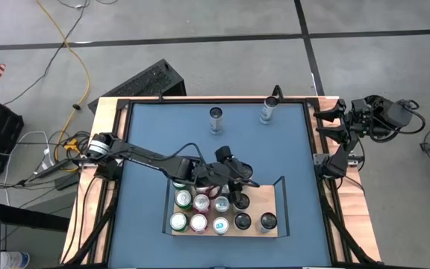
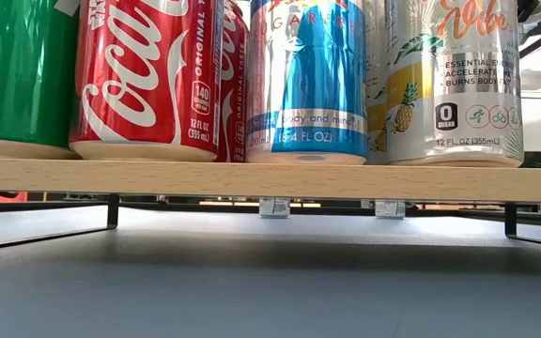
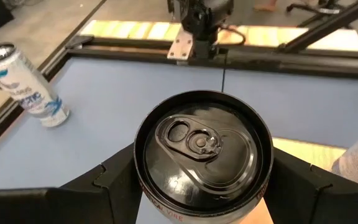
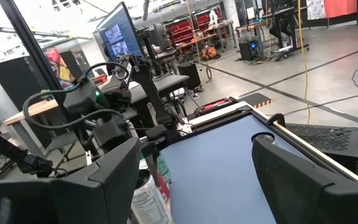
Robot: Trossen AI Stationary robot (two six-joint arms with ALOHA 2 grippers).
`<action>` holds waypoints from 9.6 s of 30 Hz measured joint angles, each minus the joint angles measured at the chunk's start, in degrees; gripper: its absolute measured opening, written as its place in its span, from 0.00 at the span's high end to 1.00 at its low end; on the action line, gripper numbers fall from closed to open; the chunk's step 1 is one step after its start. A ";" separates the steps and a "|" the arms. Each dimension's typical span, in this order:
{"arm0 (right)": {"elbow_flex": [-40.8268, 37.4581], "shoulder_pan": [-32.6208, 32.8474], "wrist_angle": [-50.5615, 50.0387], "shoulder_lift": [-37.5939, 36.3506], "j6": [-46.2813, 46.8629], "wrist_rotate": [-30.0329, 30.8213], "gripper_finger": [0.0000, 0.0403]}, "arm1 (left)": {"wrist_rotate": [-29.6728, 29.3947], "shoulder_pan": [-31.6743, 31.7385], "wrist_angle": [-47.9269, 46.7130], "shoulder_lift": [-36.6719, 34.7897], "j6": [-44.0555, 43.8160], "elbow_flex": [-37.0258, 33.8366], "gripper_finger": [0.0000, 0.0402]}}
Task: Place canned beverage on shelf
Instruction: Put the white-yellow soda can on the shelf aligned with the other white-yellow soda cans, then put the bottom white-blue soda can on the shelf aligned with the other white-blue soda can
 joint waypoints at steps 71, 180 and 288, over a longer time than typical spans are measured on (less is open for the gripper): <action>0.07 0.17 -2.37 5.65 0.39 4.75 0.25 | -4.36 1.25 2.97 -15.12 4.27 -5.03 0.25; 5.59 -41.45 4.75 55.24 -16.98 -46.46 0.25 | -16.43 -1.63 -3.79 -34.49 2.60 -5.01 0.25; 19.85 -54.38 -10.73 49.70 -8.28 -35.80 0.25 | 28.63 39.89 -14.22 -3.21 34.42 -4.85 0.17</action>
